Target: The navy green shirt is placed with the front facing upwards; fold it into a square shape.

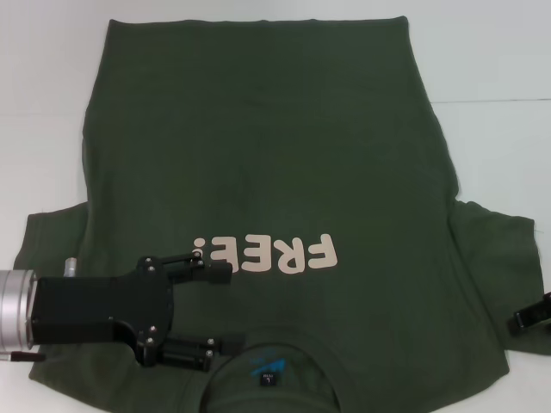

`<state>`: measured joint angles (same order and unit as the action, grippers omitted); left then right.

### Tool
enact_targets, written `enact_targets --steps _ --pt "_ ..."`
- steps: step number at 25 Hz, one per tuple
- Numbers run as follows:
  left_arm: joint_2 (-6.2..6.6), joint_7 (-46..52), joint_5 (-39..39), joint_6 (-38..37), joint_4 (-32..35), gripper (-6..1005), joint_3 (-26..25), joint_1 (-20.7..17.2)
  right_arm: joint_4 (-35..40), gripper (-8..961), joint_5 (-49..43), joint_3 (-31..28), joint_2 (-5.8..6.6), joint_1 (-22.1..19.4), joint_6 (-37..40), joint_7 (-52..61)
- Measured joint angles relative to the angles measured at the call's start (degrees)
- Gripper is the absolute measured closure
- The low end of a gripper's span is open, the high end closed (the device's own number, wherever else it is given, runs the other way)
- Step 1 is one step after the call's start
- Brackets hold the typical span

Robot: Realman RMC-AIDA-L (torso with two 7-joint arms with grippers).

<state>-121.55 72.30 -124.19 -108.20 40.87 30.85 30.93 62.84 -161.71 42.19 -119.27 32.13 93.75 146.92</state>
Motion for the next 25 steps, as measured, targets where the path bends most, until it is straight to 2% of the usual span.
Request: enact_targets --steps 10,25 --pt "0.0 0.35 0.0 -0.09 0.08 64 0.0 0.0 -0.1 204 -0.33 0.29 0.47 0.04 0.32 0.17" --pt "0.0 0.63 0.0 -0.08 0.09 64 0.0 0.16 -0.22 202 -1.2 1.25 -0.18 0.18 -0.22 0.21"
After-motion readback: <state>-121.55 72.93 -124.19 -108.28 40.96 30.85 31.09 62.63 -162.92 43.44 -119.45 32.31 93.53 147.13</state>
